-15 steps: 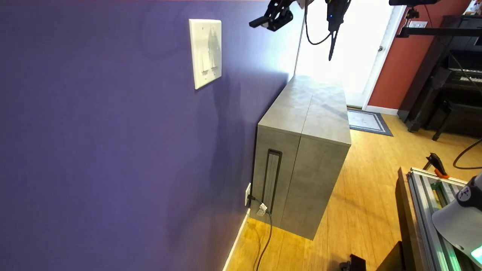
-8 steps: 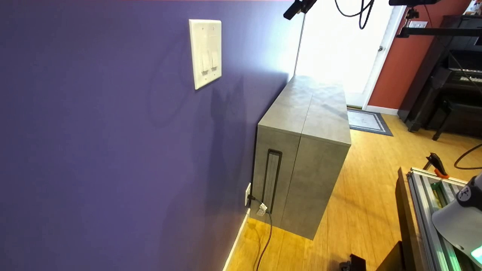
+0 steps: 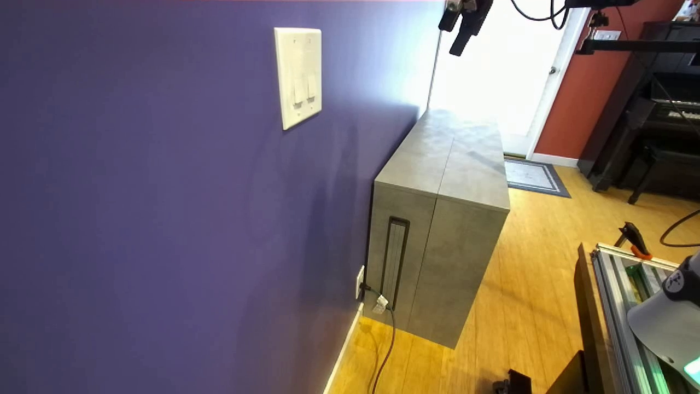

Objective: Press the light switch on the right twice

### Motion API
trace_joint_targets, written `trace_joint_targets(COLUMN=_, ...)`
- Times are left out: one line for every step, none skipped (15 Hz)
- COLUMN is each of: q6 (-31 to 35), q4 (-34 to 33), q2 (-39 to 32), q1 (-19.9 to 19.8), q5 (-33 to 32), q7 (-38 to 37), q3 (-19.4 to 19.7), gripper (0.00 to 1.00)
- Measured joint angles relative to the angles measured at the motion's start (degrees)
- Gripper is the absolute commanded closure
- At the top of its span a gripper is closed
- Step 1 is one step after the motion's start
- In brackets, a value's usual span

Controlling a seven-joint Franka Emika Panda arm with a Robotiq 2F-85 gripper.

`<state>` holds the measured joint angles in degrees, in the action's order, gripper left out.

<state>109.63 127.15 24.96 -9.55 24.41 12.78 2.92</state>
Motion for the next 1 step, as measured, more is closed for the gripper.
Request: trace_joint_targets(q6=-0.02, q4=0.00, q2=0.00, q1=0.00, q5=-0.19, q7=-0.01, q3=0.07, gripper=0.00)
